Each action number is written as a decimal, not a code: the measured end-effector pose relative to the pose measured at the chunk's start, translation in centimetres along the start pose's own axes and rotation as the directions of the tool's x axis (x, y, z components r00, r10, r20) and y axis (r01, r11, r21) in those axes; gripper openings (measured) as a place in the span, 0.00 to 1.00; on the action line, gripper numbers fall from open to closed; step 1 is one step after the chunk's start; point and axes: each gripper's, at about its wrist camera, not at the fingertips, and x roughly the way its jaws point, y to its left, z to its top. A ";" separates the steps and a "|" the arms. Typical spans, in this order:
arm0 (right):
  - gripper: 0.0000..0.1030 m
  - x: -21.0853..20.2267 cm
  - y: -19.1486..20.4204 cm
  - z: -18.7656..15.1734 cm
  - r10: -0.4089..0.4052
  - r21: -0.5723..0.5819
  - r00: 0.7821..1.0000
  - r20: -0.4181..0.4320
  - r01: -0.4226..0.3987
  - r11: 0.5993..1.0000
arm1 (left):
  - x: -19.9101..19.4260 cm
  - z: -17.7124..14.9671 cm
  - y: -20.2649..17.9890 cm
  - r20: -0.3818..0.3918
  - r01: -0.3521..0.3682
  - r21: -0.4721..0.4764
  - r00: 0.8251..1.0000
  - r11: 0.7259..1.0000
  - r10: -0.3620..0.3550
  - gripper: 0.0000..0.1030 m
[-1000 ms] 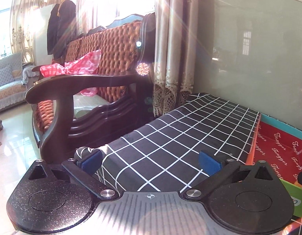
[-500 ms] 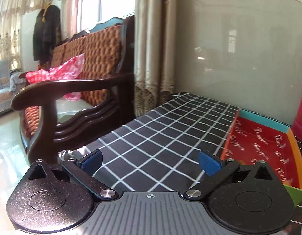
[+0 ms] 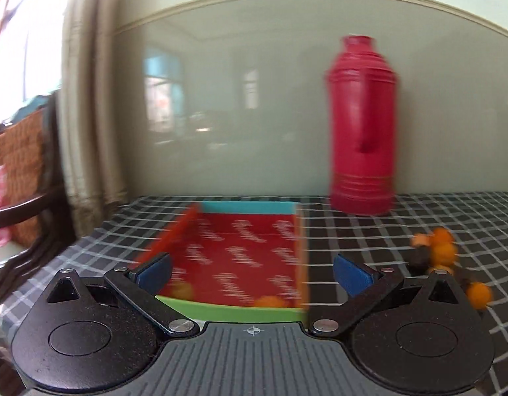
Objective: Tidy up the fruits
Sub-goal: 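Move the left gripper to a mandarin orange and grasp it, then carry the orange into the red box and open the left gripper, then grasp another mandarin orange with the right gripper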
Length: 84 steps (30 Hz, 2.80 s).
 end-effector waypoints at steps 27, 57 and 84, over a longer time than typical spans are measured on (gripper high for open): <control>0.94 1.4 -6.0 -0.8 -0.113 0.054 0.994 -0.013 0.114 0.992 | 5.7 -2.9 -14.8 -0.205 0.316 0.133 0.936 0.939 -0.286 0.33; 0.94 -0.4 -0.6 -1.0 0.041 0.001 0.999 -0.011 -0.041 0.999 | 7.3 -0.1 1.7 -0.222 -0.282 -0.053 0.938 0.958 0.264 0.36; 0.61 0.9 5.5 -3.9 0.357 -0.084 0.887 -0.293 -0.395 0.915 | 2.7 -0.4 11.6 -0.153 -0.492 -0.169 0.869 0.854 0.470 1.00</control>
